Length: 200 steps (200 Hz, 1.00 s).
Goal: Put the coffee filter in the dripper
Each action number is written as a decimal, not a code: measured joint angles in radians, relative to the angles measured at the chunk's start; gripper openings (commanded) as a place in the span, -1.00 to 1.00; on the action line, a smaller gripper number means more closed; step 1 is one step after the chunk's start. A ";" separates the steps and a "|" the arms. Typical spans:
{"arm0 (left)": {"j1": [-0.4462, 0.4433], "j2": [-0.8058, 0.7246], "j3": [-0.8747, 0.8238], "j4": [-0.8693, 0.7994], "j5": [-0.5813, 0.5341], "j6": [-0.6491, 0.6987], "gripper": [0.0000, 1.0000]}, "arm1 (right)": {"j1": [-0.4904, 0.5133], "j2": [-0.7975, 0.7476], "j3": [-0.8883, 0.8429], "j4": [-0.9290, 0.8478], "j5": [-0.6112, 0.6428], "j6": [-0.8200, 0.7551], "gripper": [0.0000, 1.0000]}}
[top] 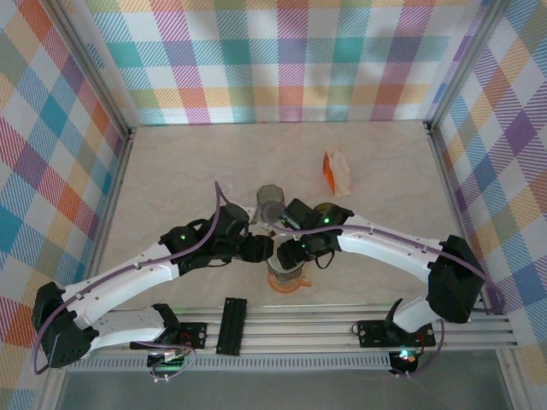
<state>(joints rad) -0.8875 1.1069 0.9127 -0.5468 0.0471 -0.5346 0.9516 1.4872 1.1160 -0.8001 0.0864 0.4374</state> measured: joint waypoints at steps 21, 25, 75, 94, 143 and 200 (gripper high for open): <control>0.000 0.000 0.000 -0.008 0.004 0.000 0.01 | 0.000 0.000 0.000 0.000 0.000 0.001 0.59; 0.000 0.000 0.000 -0.011 0.004 0.000 0.00 | 0.000 0.000 0.000 0.000 0.000 0.001 0.59; 0.001 0.001 0.000 -0.045 0.020 0.000 -0.01 | 0.003 -0.002 0.021 -0.009 0.008 0.004 0.61; 0.001 0.005 0.000 -0.052 0.023 0.000 -0.01 | 0.004 -0.005 0.039 -0.008 0.010 0.004 0.62; 0.001 0.010 0.000 -0.053 0.023 0.000 0.00 | 0.005 -0.004 0.026 -0.003 0.010 0.010 0.61; 0.001 0.013 0.000 -0.052 0.034 0.000 0.00 | 0.005 0.006 0.006 -0.008 0.013 0.021 0.61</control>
<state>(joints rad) -0.8867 1.1202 0.9131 -0.5987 0.0807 -0.5343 0.9562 1.4937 1.1225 -0.8078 0.0998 0.4580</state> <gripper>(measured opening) 0.500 0.806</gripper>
